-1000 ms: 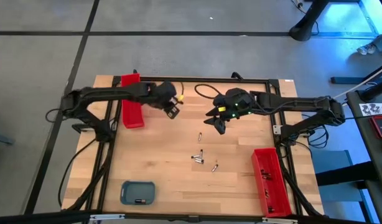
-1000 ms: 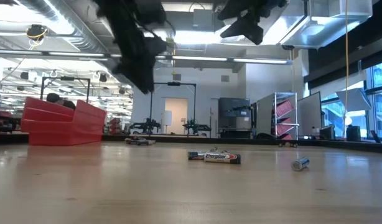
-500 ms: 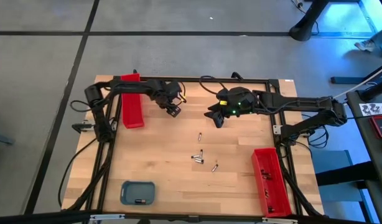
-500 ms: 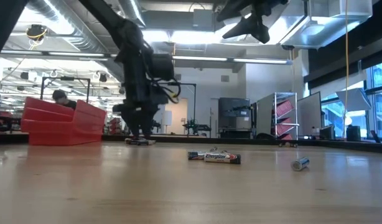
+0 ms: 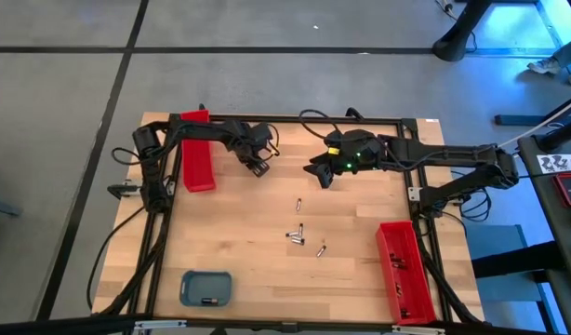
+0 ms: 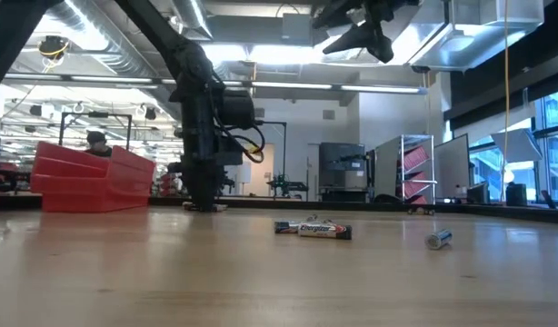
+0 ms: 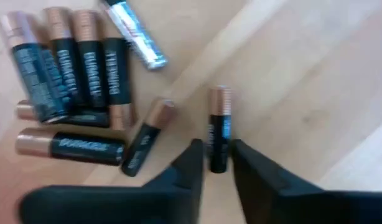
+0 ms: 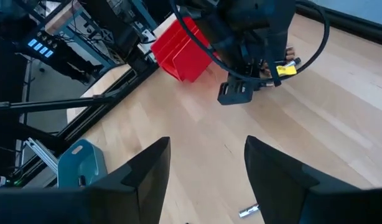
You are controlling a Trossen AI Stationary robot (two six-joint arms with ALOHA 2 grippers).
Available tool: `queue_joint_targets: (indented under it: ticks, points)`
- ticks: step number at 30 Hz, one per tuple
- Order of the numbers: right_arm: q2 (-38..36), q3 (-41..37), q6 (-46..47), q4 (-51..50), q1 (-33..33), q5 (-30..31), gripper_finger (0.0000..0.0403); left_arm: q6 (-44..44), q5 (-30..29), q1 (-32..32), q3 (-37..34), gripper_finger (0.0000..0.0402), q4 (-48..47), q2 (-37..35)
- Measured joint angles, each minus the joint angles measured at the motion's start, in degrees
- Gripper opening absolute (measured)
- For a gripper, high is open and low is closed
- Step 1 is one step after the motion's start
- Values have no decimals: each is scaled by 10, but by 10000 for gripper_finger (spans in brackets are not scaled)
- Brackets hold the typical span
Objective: Sort batteries
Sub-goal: Put the small black battery into the bottom red bin
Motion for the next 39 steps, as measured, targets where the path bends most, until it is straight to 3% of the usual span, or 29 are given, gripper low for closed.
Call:
queue_joint_targets:
  ticks: [3,9,13,17,21,25,30,34,39]
  points:
    - [0,0,-19,0,26,34,205,16,0,-13,-1,16,-8,-5]
    - [0,-4,-46,-9,81,53,205,9,51,-59,-5,12,-20,-75]
    - [-29,-6,-56,-119,82,51,205,5,86,-94,-4,11,5,-155]
    - [-68,-12,-66,-186,60,27,204,20,168,-140,-4,14,86,-234]
    - [-101,-77,-88,-61,30,-26,204,5,190,-176,-4,10,199,-280]
    - [-96,-145,-47,173,10,-70,204,-70,188,-199,-3,13,323,-305]
    - [-50,-155,-26,440,26,-75,204,-105,181,-224,-3,11,434,-308]
    - [-28,-118,-29,478,33,-79,204,-126,163,-237,-3,12,445,-309]
    - [-16,-69,-56,393,39,-80,204,-130,146,-253,-3,14,453,-309]
